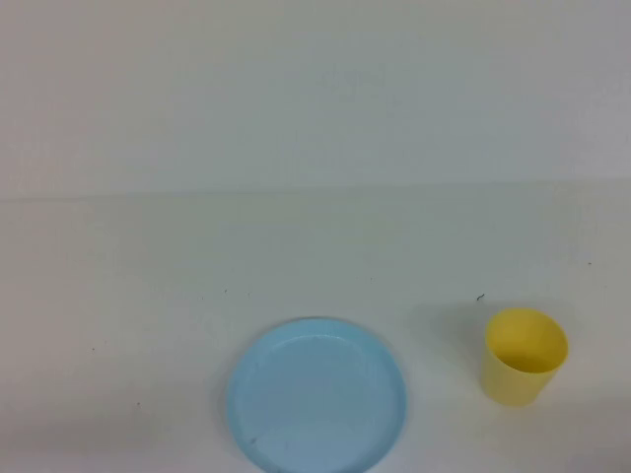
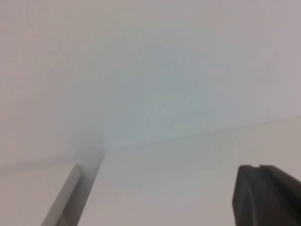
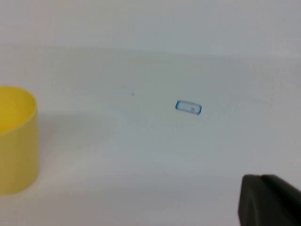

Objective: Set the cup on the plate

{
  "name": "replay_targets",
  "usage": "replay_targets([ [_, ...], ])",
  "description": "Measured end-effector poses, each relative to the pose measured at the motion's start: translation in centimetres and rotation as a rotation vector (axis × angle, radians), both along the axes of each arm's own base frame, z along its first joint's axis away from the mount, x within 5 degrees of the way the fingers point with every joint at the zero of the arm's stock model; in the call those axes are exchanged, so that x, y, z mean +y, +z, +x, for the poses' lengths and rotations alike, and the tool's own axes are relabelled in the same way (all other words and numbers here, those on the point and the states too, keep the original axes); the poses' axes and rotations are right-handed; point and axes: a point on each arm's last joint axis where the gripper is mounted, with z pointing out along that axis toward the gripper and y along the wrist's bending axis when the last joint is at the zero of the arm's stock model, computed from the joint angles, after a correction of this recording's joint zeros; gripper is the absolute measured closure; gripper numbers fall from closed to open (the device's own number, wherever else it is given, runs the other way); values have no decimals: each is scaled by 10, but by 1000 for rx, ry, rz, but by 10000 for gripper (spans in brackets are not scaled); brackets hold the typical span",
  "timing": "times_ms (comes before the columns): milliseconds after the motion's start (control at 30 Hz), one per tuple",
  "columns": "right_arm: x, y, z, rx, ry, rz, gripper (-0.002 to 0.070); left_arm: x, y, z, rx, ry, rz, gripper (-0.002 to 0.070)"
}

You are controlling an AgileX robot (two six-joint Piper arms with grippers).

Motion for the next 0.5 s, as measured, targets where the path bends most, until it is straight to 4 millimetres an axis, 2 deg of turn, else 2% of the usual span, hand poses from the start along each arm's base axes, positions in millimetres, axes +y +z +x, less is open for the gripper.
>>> replay_targets([
  [133, 0, 6, 1, -71, 1, -9, 679, 0, 1, 0, -17, -8, -121, 673],
  [300, 0, 15, 3, -166, 3, -19, 679, -2, 10, -1, -115, -31, -131, 673],
  [500, 0, 16, 3, -179, 3, -20, 679, -2, 11, -1, -124, -33, -128, 673],
])
